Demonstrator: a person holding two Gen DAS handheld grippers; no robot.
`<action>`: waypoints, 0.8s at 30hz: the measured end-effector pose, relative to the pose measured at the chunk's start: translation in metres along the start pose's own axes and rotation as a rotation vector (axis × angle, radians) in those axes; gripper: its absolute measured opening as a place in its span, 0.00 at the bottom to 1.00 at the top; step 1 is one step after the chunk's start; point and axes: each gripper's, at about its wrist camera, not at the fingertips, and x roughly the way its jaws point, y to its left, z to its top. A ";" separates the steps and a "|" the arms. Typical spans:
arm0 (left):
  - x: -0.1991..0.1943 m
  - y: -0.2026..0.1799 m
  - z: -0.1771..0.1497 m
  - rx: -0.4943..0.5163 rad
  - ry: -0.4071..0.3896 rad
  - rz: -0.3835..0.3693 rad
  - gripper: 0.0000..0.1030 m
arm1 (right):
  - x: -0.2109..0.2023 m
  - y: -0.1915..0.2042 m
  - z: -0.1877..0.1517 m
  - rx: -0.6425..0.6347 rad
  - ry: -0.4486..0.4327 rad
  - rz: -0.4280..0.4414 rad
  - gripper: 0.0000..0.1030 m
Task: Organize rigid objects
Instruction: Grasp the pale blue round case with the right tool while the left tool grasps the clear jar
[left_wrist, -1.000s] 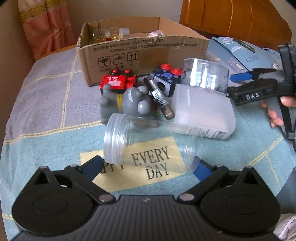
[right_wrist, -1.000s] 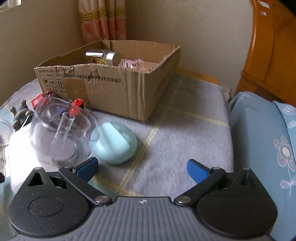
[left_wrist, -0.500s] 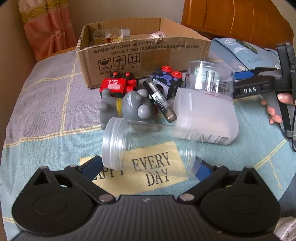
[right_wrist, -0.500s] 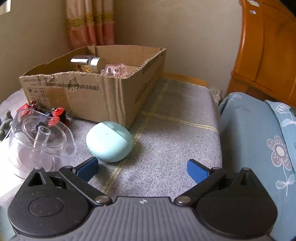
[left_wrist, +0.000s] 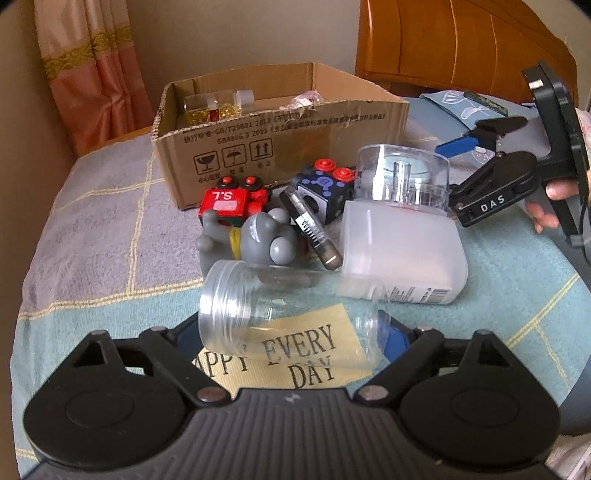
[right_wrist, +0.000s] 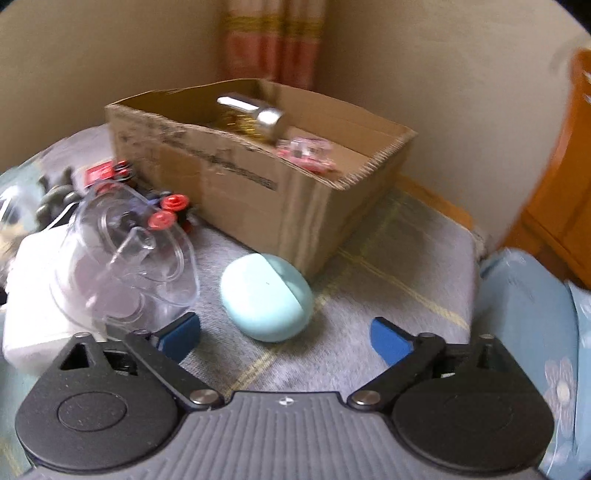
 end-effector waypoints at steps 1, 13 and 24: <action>0.000 0.000 0.000 -0.003 -0.001 0.000 0.88 | 0.000 -0.002 0.002 -0.017 0.002 0.030 0.88; -0.001 -0.003 -0.002 -0.007 -0.002 0.016 0.88 | 0.010 -0.021 0.016 -0.038 0.025 0.215 0.58; -0.006 -0.002 -0.005 0.013 0.004 0.024 0.88 | -0.016 -0.004 -0.003 0.070 0.045 0.096 0.57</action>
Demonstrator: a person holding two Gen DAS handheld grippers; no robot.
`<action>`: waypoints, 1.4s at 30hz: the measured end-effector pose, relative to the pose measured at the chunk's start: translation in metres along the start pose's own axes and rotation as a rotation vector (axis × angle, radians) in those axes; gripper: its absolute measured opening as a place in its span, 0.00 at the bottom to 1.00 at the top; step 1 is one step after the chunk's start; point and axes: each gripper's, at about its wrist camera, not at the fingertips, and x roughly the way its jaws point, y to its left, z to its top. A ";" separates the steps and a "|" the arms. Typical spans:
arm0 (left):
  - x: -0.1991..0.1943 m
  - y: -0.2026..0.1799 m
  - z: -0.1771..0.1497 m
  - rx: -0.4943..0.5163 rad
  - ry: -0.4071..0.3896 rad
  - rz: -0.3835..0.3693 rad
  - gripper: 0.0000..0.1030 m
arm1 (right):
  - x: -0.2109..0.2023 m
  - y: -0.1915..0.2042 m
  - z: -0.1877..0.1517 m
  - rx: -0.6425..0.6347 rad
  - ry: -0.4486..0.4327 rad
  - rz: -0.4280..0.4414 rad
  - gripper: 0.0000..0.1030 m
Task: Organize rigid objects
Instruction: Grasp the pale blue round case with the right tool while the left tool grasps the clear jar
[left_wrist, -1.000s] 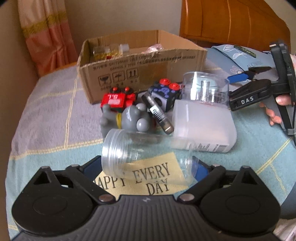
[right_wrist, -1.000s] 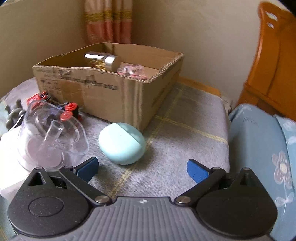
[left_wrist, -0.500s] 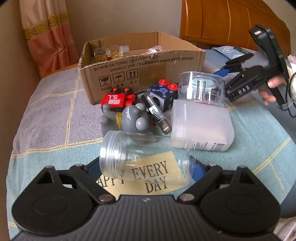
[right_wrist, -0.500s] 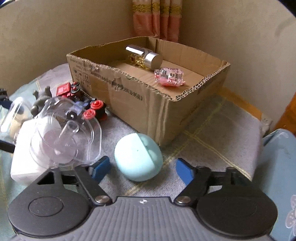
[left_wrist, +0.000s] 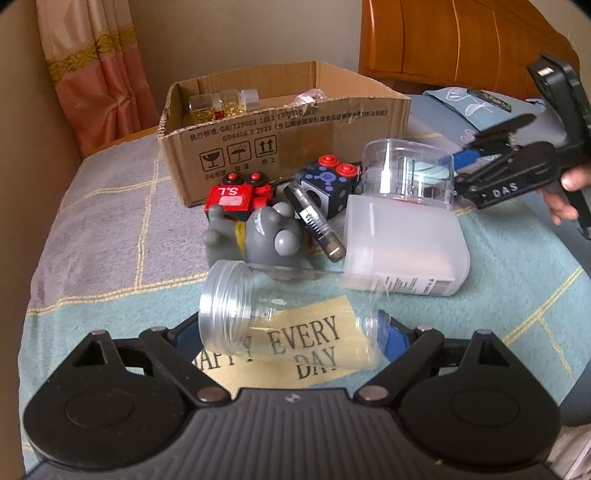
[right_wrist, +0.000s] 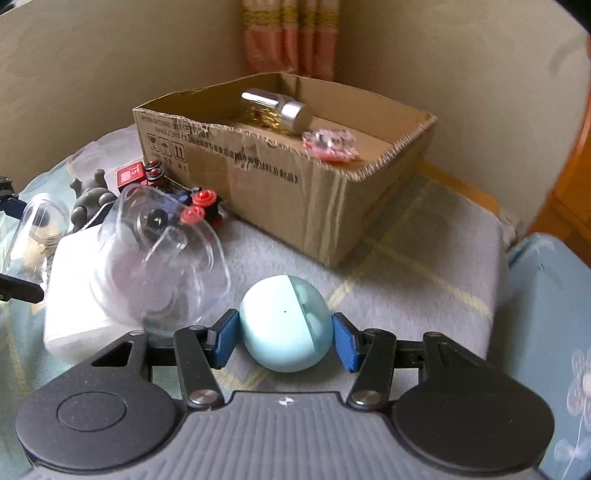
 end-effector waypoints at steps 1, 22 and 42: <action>-0.001 0.001 -0.001 0.002 0.001 0.002 0.88 | -0.004 0.002 -0.003 0.023 0.004 -0.015 0.57; -0.011 0.032 -0.021 -0.047 0.010 0.018 0.89 | -0.034 0.056 -0.044 0.158 0.083 -0.100 1.00; 0.003 0.025 -0.018 -0.106 0.032 0.043 0.93 | -0.028 0.045 -0.038 0.016 0.040 0.014 1.00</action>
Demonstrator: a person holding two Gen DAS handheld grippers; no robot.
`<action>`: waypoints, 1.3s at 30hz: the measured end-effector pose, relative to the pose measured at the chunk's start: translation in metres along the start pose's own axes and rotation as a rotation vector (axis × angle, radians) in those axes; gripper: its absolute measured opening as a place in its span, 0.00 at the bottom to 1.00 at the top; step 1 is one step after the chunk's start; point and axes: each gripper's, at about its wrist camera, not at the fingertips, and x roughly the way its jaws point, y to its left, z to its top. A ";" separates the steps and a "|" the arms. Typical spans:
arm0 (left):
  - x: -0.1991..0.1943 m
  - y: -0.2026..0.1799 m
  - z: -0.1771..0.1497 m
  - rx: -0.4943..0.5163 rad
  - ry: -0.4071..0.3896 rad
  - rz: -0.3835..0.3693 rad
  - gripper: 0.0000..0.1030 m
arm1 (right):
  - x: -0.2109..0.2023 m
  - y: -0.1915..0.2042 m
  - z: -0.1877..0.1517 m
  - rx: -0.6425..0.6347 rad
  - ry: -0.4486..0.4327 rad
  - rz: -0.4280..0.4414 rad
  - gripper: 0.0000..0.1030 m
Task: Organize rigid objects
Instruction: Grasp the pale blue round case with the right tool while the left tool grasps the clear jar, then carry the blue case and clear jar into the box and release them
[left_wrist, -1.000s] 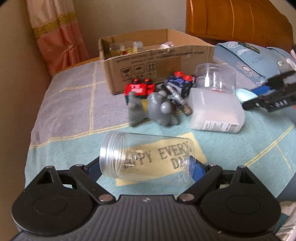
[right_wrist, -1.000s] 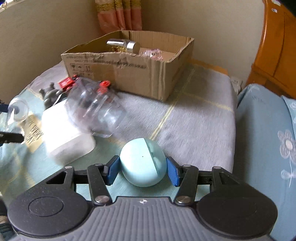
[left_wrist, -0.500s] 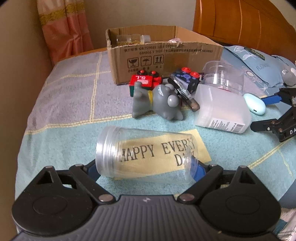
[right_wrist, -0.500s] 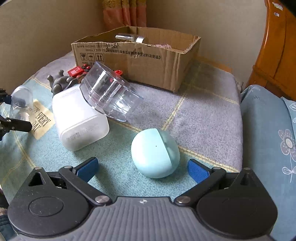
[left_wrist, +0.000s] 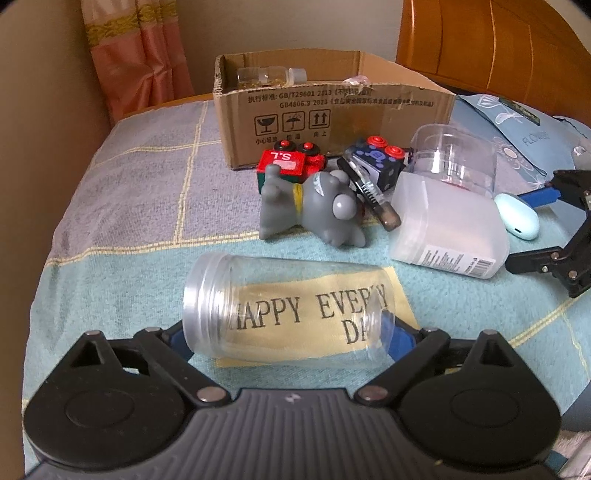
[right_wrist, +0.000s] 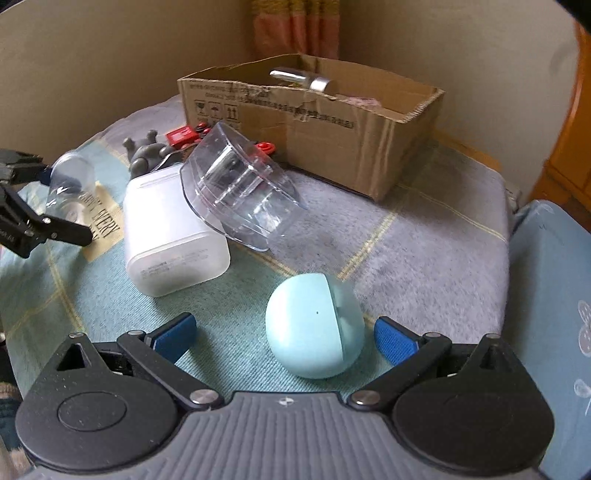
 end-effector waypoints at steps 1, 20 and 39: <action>0.000 0.000 0.000 0.000 0.001 0.001 0.93 | 0.001 -0.001 0.001 -0.012 0.005 0.010 1.00; -0.008 0.006 0.008 -0.002 -0.020 0.000 0.88 | -0.008 -0.010 0.012 0.029 0.033 -0.014 0.56; -0.047 0.019 0.081 0.132 -0.021 -0.076 0.87 | -0.058 -0.016 0.063 0.020 -0.012 -0.034 0.56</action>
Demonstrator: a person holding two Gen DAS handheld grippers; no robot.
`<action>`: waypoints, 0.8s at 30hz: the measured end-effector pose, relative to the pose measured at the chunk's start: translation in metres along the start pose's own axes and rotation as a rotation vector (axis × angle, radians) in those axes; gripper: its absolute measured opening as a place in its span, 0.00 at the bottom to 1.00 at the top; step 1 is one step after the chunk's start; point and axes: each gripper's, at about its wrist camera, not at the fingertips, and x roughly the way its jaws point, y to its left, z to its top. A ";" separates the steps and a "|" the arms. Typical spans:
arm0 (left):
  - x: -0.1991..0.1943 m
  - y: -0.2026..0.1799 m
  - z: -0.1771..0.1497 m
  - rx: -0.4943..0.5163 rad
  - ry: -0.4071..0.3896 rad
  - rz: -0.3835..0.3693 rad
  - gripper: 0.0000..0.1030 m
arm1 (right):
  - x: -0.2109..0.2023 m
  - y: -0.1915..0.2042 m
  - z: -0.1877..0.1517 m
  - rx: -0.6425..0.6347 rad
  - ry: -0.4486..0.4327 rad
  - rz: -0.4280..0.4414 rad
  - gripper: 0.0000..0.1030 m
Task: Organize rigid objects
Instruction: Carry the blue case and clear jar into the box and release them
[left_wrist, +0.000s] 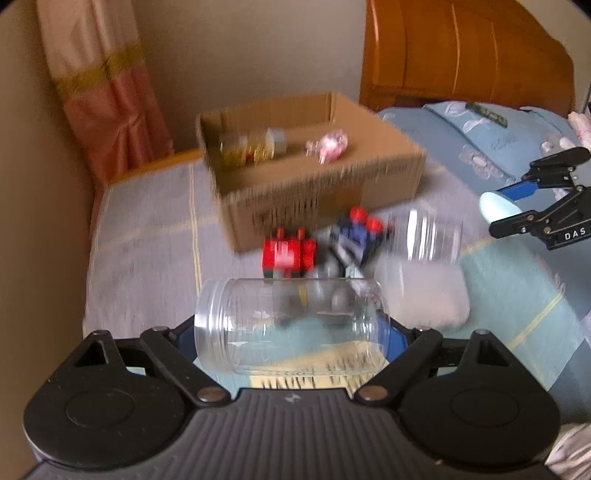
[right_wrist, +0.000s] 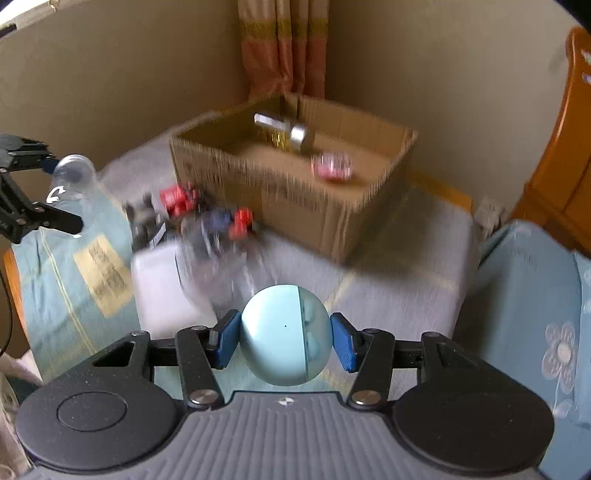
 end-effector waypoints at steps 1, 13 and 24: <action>-0.001 0.001 0.009 0.005 -0.013 -0.002 0.87 | -0.003 -0.001 0.008 -0.003 -0.012 0.000 0.56; 0.043 0.011 0.119 0.016 -0.057 -0.007 0.87 | 0.009 -0.002 0.105 -0.039 -0.094 -0.016 0.56; 0.091 0.017 0.146 0.006 0.013 0.013 0.87 | 0.055 -0.023 0.138 0.038 -0.045 -0.036 0.56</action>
